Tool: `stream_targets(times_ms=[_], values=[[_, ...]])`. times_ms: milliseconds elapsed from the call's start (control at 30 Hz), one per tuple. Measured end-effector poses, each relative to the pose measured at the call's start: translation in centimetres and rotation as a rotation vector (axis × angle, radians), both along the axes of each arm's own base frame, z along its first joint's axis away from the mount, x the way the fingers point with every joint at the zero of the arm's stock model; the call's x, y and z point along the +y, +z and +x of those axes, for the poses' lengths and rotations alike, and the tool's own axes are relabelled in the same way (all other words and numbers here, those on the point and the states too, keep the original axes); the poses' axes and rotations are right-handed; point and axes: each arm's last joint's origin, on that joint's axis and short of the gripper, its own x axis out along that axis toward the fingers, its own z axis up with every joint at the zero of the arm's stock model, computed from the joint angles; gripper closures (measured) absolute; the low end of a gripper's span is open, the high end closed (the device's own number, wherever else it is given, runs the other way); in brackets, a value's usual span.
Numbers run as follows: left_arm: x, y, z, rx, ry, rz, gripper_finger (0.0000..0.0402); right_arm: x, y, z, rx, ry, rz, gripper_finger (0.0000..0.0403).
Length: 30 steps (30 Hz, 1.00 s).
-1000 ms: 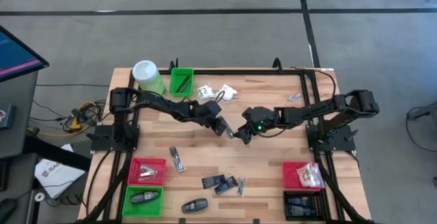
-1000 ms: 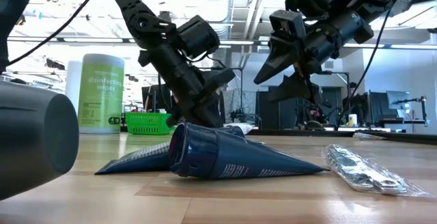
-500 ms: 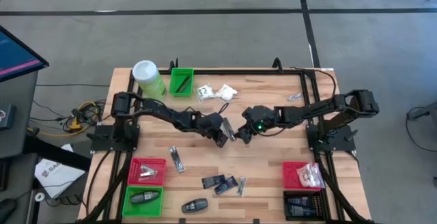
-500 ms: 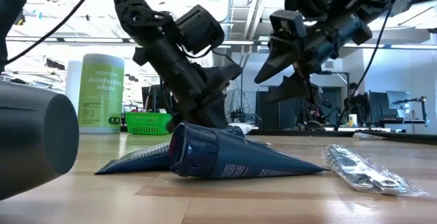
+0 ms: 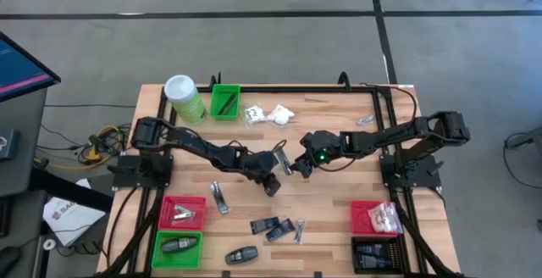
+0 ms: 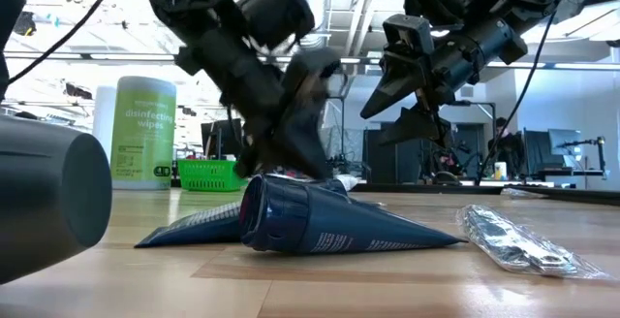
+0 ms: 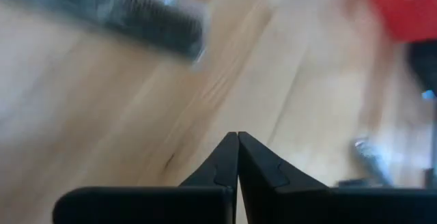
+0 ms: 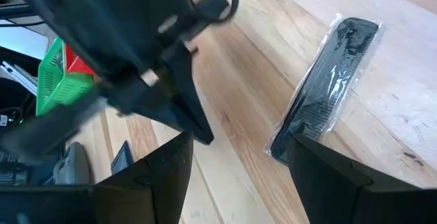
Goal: Pick & Place Travel size toiletries
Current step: Put the black comb into the top green bin
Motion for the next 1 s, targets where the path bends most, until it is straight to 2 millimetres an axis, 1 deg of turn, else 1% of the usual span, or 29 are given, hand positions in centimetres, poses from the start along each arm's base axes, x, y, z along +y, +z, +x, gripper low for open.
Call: stream_targets(times_ms=[167,267,400,700,833,1000], values=[[0.6,2.6,-0.2,-0.086,0.026,0.073,0.0401,0.1,0.0,0.0,0.000,0.007,0.002,0.0177],[1.4,3.0,-0.2,-0.099,0.030,0.055,0.0401,0.4,-0.1,-0.1,0.006,0.048,-0.016,0.0177],[2.8,2.6,0.0,-0.097,0.026,0.084,0.0401,0.4,-0.3,-0.2,0.031,0.055,-0.016,0.0177],[7.1,-0.3,-0.1,-0.015,0.077,0.082,0.0401,0.2,-0.4,-0.2,0.039,0.014,-0.047,0.0177],[8.4,-0.3,-0.2,-0.021,0.090,0.089,0.0401,0.2,-0.4,-0.2,0.040,0.003,-0.036,0.0177],[9.1,-0.1,-0.3,-0.034,0.095,0.099,0.0401,0.5,-0.4,-0.2,0.040,0.010,-0.034,0.0177]])
